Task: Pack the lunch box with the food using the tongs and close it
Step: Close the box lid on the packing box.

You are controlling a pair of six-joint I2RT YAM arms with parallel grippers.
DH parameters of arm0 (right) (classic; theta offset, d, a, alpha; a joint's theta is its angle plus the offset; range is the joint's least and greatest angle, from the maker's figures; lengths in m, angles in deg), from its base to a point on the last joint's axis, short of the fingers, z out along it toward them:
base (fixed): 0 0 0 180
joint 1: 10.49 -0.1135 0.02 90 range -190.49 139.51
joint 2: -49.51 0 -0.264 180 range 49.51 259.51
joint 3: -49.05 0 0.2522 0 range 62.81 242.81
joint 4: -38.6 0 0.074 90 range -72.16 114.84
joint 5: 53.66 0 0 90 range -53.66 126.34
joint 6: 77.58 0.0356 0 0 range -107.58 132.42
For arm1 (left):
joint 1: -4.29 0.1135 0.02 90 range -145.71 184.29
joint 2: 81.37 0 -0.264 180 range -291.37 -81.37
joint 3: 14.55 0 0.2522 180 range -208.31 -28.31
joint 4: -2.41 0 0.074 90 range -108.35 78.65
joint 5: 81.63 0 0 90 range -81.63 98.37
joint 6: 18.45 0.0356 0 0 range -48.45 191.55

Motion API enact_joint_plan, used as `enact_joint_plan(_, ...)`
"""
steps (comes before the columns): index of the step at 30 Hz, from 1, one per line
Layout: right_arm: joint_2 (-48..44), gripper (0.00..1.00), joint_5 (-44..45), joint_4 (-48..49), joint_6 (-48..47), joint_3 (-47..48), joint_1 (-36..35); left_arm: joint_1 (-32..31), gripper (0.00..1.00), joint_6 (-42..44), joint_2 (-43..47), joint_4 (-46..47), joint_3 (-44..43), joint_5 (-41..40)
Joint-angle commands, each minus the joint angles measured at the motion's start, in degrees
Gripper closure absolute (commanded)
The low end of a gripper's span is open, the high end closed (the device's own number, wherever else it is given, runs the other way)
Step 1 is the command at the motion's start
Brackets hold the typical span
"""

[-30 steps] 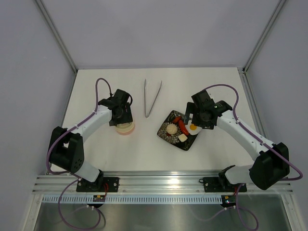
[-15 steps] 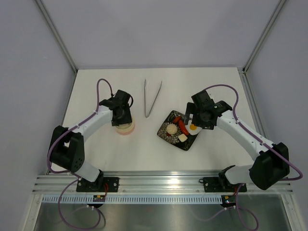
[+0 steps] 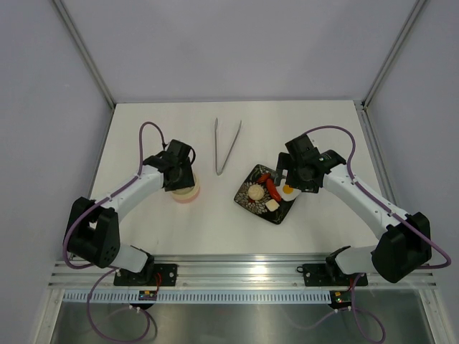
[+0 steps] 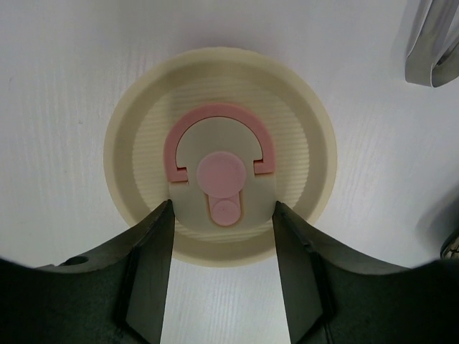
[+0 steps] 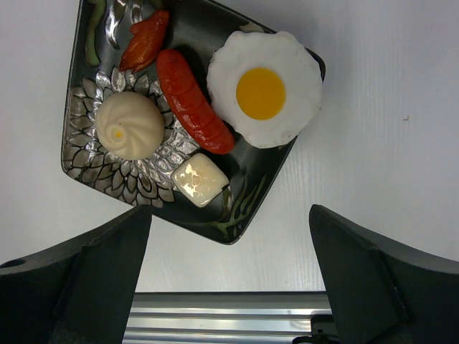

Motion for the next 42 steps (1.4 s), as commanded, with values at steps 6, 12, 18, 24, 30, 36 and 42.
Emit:
enact_joint_plan(6,-1.1,0.01,-0.2,0.7,0.6,-0.7,0.1,-1.8,0.72,-2.6,-1.1,2.9,2.2,-1.7)
enact_joint_plan(12,-1.8,0.0,-0.1,0.7,0.9,-1.4,0.1,-2.2,0.72,-2.9,-4.9,0.0,1.1,-2.8)
enact_joint_plan(18,-2.2,0.0,-0.1,0.6,1.2,-1.7,0.1,-2.4,0.72,-2.3,-6.2,-1.7,-0.6,-3.0)
enact_joint_plan(24,-3.1,0.0,0.0,0.5,1.4,-2.2,0.1,-2.4,0.71,-3.0,-6.5,-0.2,0.7,-1.6)
enact_joint_plan(30,-3.5,0.0,0.1,0.5,1.4,-2.6,0.1,-2.4,0.59,-3.4,-6.4,2.2,2.0,2.0)
enact_joint_plan(36,-3.5,0.0,0.0,0.5,1.3,-2.9,0.0,-2.8,0.63,-3.6,-7.9,3.6,1.9,2.6)
enact_joint_plan(42,-3.7,0.0,0.1,0.9,1.3,-3.4,0.1,-3.1,0.66,4.3,-7.3,0.1,-2.4,3.1)
